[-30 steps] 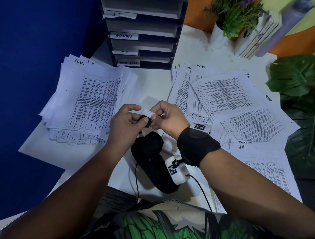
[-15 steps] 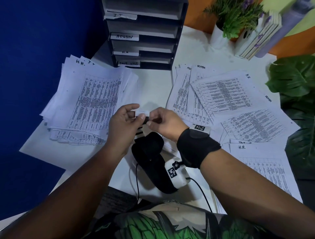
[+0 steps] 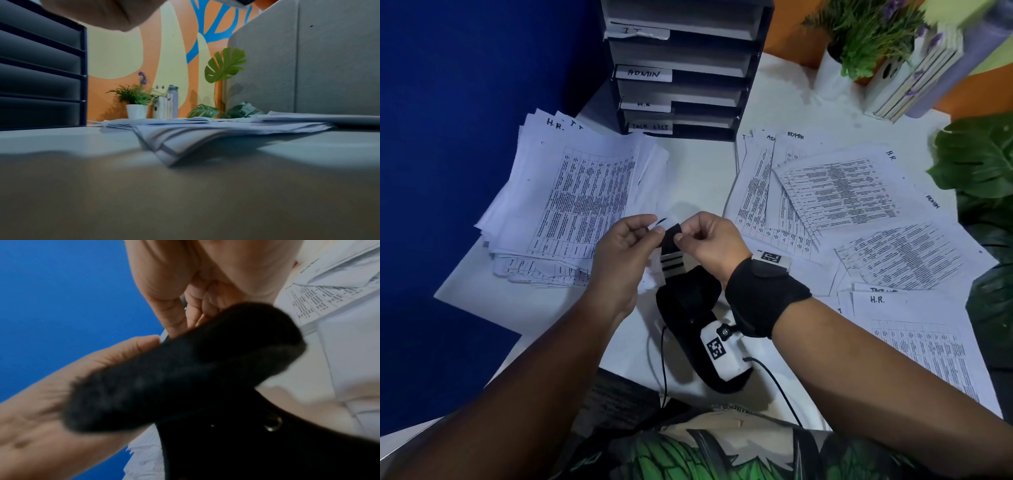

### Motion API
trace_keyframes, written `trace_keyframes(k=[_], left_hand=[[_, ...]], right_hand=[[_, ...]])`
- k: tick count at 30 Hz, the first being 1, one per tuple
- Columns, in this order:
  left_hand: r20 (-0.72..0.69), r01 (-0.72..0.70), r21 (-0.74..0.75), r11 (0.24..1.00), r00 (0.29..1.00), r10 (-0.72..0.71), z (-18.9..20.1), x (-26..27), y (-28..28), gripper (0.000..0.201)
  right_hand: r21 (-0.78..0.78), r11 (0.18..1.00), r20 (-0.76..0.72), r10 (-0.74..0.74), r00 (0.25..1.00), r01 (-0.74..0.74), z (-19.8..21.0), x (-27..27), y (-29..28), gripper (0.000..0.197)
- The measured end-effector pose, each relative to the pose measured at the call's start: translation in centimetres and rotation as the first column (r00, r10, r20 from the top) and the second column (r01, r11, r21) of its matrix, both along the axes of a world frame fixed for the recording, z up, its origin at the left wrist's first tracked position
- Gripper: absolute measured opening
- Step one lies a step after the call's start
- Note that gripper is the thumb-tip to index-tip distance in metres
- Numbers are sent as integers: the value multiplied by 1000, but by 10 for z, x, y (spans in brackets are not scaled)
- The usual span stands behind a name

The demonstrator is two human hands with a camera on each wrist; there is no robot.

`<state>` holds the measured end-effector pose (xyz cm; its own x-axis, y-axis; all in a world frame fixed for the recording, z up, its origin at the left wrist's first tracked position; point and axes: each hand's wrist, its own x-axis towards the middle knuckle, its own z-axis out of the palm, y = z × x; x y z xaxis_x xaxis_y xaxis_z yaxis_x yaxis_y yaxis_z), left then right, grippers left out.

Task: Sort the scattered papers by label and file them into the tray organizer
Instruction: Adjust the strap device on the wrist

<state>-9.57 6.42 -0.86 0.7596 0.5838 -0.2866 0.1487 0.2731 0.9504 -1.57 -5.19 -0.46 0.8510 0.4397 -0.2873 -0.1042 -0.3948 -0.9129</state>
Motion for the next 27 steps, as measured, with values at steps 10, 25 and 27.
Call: trace_keyframes(k=[10, 25, 27], left_hand=[[-70, 84, 179, 980, 995, -73, 13, -9, 18, 15], [-174, 261, 542, 799, 965, -197, 36, 3, 28, 12], [-175, 265, 557, 788, 964, -200, 37, 5, 26, 10]], right_hand=[[-44, 992, 73, 118, 990, -115, 6, -2, 7, 19], [-147, 965, 286, 250, 925, -216, 17, 4, 6, 7], [-252, 936, 344, 325, 881, -246, 17, 7, 4, 11]])
